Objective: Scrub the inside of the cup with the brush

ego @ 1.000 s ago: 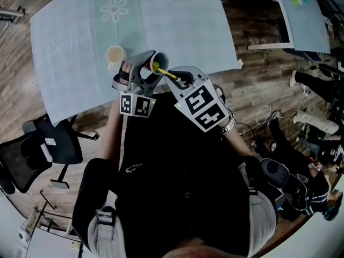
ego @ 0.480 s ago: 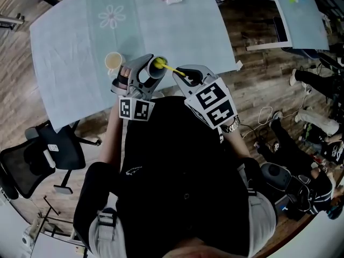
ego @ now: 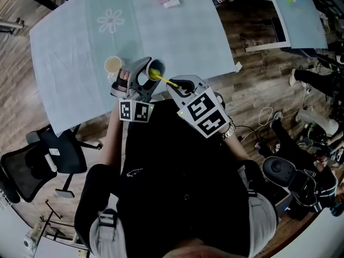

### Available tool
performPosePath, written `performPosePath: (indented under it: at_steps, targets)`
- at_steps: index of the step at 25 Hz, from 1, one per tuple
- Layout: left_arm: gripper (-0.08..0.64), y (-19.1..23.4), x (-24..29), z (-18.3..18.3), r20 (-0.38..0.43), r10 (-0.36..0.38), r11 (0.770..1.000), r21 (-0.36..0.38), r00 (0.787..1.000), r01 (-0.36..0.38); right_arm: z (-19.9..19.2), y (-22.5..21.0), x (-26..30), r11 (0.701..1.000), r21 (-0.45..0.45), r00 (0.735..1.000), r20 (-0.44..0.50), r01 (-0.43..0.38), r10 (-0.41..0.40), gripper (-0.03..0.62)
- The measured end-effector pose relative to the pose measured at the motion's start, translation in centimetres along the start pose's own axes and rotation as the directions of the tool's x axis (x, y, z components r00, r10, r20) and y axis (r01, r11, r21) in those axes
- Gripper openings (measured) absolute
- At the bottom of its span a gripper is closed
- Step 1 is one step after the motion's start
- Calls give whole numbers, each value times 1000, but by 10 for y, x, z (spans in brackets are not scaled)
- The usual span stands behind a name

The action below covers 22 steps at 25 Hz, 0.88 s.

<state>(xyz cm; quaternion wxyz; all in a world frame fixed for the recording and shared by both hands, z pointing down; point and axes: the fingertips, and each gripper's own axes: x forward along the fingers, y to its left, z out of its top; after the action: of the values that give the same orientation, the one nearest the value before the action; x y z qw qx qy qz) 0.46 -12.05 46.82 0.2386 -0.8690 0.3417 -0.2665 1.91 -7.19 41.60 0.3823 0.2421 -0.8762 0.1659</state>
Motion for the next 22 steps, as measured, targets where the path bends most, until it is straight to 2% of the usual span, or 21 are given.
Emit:
performPosePath:
  at_steps: [8, 13, 22]
  targets:
    - [319, -13, 2, 8, 21, -34, 999, 8, 999, 34, 11, -9, -6, 1000, -15, 999, 28, 22, -21, 40]
    - [319, -3, 1, 9, 30, -4, 1000, 1, 1000, 4, 9, -30, -14, 998, 21, 997, 38, 67, -68, 40]
    - [321, 12, 6, -1, 9, 24, 1000, -15, 1000, -24, -3, -20, -11, 998, 32, 999, 7, 45, -46, 40]
